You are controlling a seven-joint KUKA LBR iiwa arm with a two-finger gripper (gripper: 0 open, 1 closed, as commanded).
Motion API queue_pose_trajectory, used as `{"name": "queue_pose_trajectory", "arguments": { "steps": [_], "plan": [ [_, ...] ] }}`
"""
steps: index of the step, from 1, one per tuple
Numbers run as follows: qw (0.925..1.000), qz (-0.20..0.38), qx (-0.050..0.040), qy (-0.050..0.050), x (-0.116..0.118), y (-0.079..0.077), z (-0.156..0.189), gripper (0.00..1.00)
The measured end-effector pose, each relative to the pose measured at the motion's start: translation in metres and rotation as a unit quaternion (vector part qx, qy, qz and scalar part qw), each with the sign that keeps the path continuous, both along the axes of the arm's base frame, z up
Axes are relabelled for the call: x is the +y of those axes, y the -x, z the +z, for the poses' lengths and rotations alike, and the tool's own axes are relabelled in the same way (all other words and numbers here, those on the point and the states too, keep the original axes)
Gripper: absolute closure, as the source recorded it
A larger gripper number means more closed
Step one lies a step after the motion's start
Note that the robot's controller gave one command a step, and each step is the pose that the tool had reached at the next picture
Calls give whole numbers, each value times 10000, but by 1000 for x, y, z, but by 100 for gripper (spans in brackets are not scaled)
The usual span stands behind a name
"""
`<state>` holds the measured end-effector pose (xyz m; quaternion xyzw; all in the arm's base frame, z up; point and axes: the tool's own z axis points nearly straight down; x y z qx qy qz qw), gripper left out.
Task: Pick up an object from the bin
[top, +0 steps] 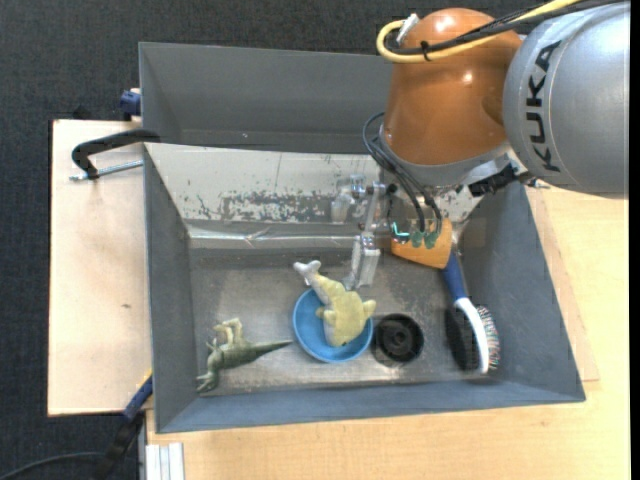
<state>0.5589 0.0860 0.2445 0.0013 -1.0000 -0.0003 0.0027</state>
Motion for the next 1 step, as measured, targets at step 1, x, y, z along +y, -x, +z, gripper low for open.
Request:
{"name": "queue_pose_trajectory", "arguments": {
  "steps": [1],
  "plan": [
    [9976, 685, 1, -2, 18, 23, -161, 0]
  ]
}}
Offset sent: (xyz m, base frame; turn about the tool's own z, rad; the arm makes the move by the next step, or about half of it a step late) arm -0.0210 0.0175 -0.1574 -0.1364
